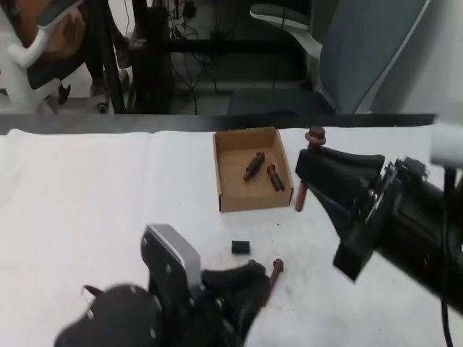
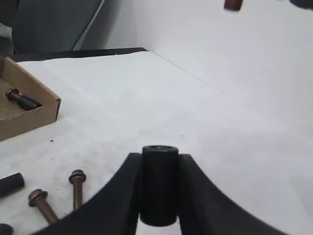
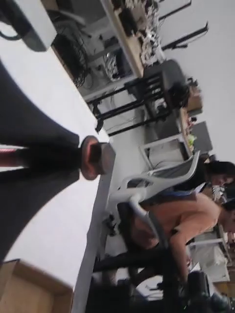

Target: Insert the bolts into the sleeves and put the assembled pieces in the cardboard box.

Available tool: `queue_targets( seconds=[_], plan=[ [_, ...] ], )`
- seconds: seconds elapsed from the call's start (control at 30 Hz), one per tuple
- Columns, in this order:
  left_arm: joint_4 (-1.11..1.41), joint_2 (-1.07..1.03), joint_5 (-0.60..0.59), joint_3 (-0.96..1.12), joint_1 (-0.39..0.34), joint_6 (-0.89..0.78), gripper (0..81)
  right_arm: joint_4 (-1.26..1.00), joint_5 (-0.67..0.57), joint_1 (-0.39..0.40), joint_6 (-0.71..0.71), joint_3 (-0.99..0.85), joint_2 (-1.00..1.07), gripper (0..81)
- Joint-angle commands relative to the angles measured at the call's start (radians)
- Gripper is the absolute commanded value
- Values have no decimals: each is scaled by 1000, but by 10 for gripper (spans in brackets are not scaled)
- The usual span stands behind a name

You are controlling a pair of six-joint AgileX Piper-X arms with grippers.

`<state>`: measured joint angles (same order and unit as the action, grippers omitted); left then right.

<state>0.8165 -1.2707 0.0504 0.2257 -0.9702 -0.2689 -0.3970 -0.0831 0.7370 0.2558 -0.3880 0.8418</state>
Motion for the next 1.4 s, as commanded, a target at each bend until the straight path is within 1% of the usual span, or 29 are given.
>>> queue_targets(
  seconds=[0.0,0.07,0.13,0.2,0.33,0.53,0.8,0.87,1.0,1.27,1.37],
  plan=[
    [89,-28,60,1,-32,-1,17,-34,41,67,21,12,3,4],
    [117,-38,60,1,-32,-1,17,-34,45,103,18,13,22,4],
    [136,-39,60,4,-28,-1,17,-34,73,132,3,13,44,4],
    [169,-39,60,3,-29,-1,17,-34,90,148,-2,15,61,4],
    [222,-39,60,6,-29,-1,17,-34,102,162,-2,15,90,4],
    [220,-39,53,6,-29,-1,17,-26,111,181,-2,17,94,4],
    [220,-39,53,6,-29,-1,17,24,128,181,-4,17,94,4],
    [220,-39,53,6,-29,-1,17,34,132,181,-35,17,94,4],
    [220,-39,29,6,-29,-1,17,24,160,181,-80,17,94,4],
    [220,-39,29,6,-29,-1,17,13,160,181,-81,17,94,4],
    [220,-39,0,6,-29,-1,17,-16,163,178,-84,17,94,4]
  ],
)
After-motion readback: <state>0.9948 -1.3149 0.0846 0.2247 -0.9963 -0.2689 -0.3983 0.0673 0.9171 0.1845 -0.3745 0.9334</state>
